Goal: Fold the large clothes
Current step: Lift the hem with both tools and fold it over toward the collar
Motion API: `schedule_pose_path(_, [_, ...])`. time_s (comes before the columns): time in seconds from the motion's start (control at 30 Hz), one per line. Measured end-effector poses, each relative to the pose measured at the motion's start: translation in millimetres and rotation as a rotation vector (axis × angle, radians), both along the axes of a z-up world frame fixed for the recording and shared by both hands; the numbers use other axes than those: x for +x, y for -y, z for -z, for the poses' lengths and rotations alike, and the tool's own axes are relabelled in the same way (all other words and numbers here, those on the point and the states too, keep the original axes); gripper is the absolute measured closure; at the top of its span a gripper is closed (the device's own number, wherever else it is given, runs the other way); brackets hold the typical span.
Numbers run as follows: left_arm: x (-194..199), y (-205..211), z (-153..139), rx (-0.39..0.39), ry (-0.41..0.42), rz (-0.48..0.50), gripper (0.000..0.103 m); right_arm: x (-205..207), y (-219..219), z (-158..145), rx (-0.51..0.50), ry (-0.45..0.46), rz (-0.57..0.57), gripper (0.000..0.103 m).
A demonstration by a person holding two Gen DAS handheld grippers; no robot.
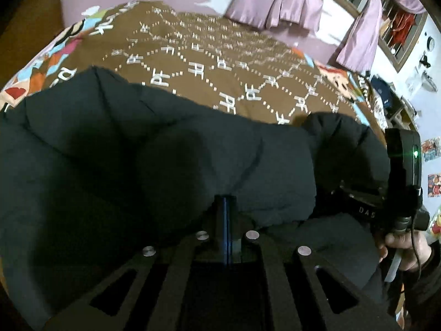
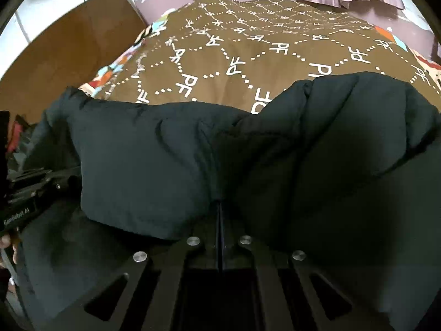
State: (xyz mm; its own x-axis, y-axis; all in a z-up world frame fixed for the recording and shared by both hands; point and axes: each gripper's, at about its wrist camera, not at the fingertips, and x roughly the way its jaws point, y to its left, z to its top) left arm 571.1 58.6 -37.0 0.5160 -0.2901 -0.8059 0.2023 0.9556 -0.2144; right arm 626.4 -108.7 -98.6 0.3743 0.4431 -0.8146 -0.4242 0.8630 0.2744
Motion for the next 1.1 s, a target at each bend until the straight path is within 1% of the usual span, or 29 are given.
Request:
schedule_pose_path(0.07, [1.1,2.3,6.0,0.053,0.006,0.011,0.100,-2.9,1.8,-0.2,0.013,0.022,0.008,0.102])
schedule_pose_path(0.13, [4.4,6.2,12.4,0.089,0.011,0.006,0.100,-7.5,9.3,-4.8,0.065,0.038,0.021,0.102])
schedule_pose_path(0.2, [3.5,4.3,14.4,0.077,0.031,0.001,0.100,-16.5,15.6,-20.1,0.139,0.089,0.019,0.101])
schedule_pose_path(0.27, [-2.5,-1.4,16.9,0.042,0.060,0.003,0.100,-25.5,10.8,-37.4,0.181,0.144,-0.024,0.100])
schedule_pose_path(0.3, [-4.8,-3.0,18.8,0.032,0.066,0.003,0.100,-29.0,3.4,-44.1,0.184,0.161,-0.060,0.100])
schedule_pose_path(0.37, [-5.8,-7.9,20.3,0.004,0.071,0.001,0.100,-31.9,-16.5,-45.5,0.138,0.162,-0.120,0.100])
schedule_pose_path(0.43, [-7.1,-8.6,20.1,-0.002,0.070,0.000,0.100,-29.3,-33.2,-33.7,0.078,0.121,-0.159,0.099])
schedule_pose_path(0.47, [-7.7,-8.7,18.0,-0.004,0.071,0.000,0.100,-25.9,-37.0,-27.7,0.059,0.100,-0.161,0.099])
schedule_pose_path(0.57, [-7.7,-9.4,16.0,-0.016,0.068,-0.001,0.100,-11.1,-40.8,-14.4,0.049,0.025,-0.151,0.101])
schedule_pose_path(0.6, [-7.1,-9.5,16.5,-0.019,0.065,-0.001,0.100,-8.8,-42.9,-9.8,0.033,0.016,-0.148,0.102])
schedule_pose_path(0.63, [-6.9,-9.5,17.1,-0.019,0.062,0.000,0.100,-8.6,-47.7,-6.0,0.001,0.023,-0.150,0.102])
schedule_pose_path(0.73, [-5.4,-7.7,19.6,-0.007,0.054,0.003,0.100,-16.4,-62.6,-3.4,-0.094,0.083,-0.157,0.102])
schedule_pose_path(0.77, [-4.5,-6.6,20.6,0.002,0.051,0.004,0.100,-18.6,-64.4,-3.6,-0.109,0.100,-0.156,0.102])
schedule_pose_path(0.8, [-3.8,-4.7,21.4,0.015,0.049,0.004,0.100,-21.2,-62.8,-4.8,-0.103,0.117,-0.153,0.102])
schedule_pose_path(0.83, [-4.1,-2.9,22.1,0.027,0.050,0.004,0.100,-21.9,-57.2,-6.8,-0.066,0.117,-0.147,0.102])
schedule_pose_path(0.87, [-4.2,-1.2,22.4,0.035,0.052,0.004,0.100,-20.9,-48.3,-10.4,-0.010,0.103,-0.129,0.102])
schedule_pose_path(0.9, [-4.8,0.2,22.2,0.043,0.056,0.004,0.100,-18.9,-38.1,-11.8,0.035,0.094,-0.097,0.102])
schedule_pose_path(0.93, [-5.4,0.7,22.5,0.046,0.060,0.004,0.100,-19.1,-24.5,-16.4,0.068,0.093,-0.033,0.102])
schedule_pose_path(0.97, [-6.6,0.8,22.2,0.048,0.066,0.004,0.100,-20.0,-10.5,-21.5,0.075,0.094,0.036,0.102])
schedule_pose_path(1.03, [-9.2,0.1,23.2,0.045,0.074,0.005,0.100,-17.0,9.4,-24.8,0.058,0.080,0.136,0.102])
schedule_pose_path(1.1, [-11.3,-2.2,23.7,0.033,0.083,0.006,0.100,-11.7,16.9,-19.4,0.058,0.050,0.160,0.102])
